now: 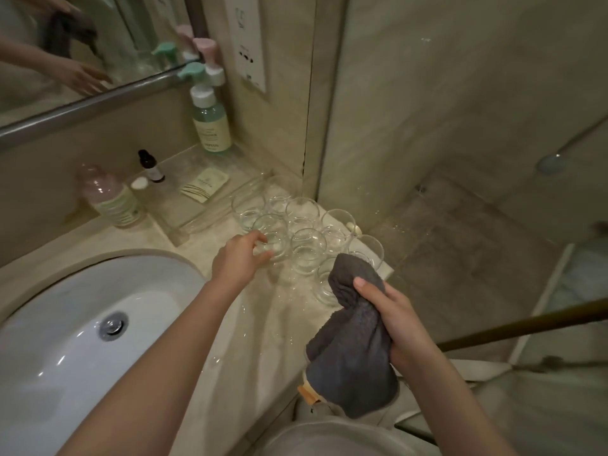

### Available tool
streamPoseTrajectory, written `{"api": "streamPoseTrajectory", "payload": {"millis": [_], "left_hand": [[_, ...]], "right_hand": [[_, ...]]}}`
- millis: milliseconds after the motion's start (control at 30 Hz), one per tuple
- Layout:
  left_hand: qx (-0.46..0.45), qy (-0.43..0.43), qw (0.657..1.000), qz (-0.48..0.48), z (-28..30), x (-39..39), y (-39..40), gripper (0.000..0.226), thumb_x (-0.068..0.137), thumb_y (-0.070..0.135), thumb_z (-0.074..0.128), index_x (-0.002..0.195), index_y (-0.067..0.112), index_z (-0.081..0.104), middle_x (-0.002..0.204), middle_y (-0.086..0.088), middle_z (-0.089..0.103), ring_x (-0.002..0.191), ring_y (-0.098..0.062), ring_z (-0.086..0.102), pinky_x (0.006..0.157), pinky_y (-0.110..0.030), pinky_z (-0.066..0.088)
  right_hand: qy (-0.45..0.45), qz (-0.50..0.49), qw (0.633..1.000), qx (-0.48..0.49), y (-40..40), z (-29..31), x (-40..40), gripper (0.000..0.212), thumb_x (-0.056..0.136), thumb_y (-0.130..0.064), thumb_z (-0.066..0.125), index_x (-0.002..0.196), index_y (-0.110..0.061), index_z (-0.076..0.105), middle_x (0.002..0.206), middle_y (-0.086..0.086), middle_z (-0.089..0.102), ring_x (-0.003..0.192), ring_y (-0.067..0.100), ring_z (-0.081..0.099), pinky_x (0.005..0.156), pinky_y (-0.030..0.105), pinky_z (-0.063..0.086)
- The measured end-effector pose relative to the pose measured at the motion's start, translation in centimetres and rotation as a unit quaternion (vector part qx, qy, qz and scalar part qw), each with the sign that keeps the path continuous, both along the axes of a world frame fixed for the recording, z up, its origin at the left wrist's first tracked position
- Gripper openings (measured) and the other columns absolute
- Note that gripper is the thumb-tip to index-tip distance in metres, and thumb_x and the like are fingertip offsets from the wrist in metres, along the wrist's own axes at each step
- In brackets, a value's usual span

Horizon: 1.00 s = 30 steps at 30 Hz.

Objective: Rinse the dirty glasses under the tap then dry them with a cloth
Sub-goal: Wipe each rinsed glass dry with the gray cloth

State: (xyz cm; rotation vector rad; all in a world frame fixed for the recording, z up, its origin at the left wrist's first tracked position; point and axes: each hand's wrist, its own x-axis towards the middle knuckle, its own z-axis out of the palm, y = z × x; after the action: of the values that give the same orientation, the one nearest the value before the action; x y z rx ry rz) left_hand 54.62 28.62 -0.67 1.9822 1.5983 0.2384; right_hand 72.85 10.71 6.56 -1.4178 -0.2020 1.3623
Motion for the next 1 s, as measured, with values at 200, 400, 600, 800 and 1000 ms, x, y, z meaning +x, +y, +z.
{"api": "streamPoseTrajectory", "payload": {"millis": [200,400,600,800,1000], "left_hand": [[-0.026,-0.066,0.997,0.018,-1.8,0.6,1.4,0.016,0.088,0.027,0.071,0.085,0.018,0.059,0.132,-0.011,0.053,0.117,-0.029,0.051,0.084,-0.028,0.030],[-0.034,-0.198,0.979,0.013,-1.5,0.3,0.4,0.023,0.086,0.007,0.071,0.071,0.014,0.055,0.096,-0.007,0.060,0.089,-0.011,0.054,0.081,-0.024,0.034],[-0.120,-0.308,0.943,0.045,3.2,-1.2,-2.6,0.024,0.093,0.013,0.064,0.075,0.012,0.049,0.081,0.004,0.056,0.063,0.003,0.053,0.066,-0.017,0.037],[-0.128,-0.443,0.885,0.060,9.0,-1.4,-6.4,0.023,0.079,0.031,0.065,0.059,0.031,0.054,0.099,0.004,0.061,0.095,-0.020,0.063,0.083,-0.034,0.047],[-0.041,-0.526,0.845,0.089,12.4,0.9,-10.4,0.014,0.090,0.044,0.058,0.093,0.031,0.054,0.111,-0.005,0.061,0.098,-0.024,0.064,0.081,-0.032,0.055]], "right_hand": [[-0.015,0.006,1.000,-0.013,-0.2,-0.5,0.6,0.040,0.071,-0.027,0.073,0.104,-0.003,0.072,0.099,0.021,0.073,0.088,0.031,0.071,0.075,0.034,0.058],[-0.021,0.021,1.000,0.006,-0.4,-0.7,0.5,0.026,0.081,-0.021,0.070,0.101,-0.005,0.073,0.099,0.020,0.073,0.094,0.033,0.071,0.082,0.038,0.057],[-0.075,0.053,0.994,0.055,0.6,0.0,-1.1,0.013,0.089,-0.015,0.067,0.095,-0.005,0.073,0.087,0.017,0.073,0.083,0.029,0.070,0.081,0.041,0.056],[-0.179,0.056,0.974,0.130,1.8,1.3,-3.4,0.009,0.090,-0.016,0.066,0.096,-0.017,0.074,0.089,0.002,0.076,0.092,0.019,0.071,0.087,0.036,0.054],[-0.301,0.054,0.925,0.227,1.0,3.5,-5.1,0.045,0.084,-0.054,0.066,0.123,-0.031,0.064,0.116,-0.013,0.070,0.112,0.000,0.061,0.099,0.026,0.049]]}}
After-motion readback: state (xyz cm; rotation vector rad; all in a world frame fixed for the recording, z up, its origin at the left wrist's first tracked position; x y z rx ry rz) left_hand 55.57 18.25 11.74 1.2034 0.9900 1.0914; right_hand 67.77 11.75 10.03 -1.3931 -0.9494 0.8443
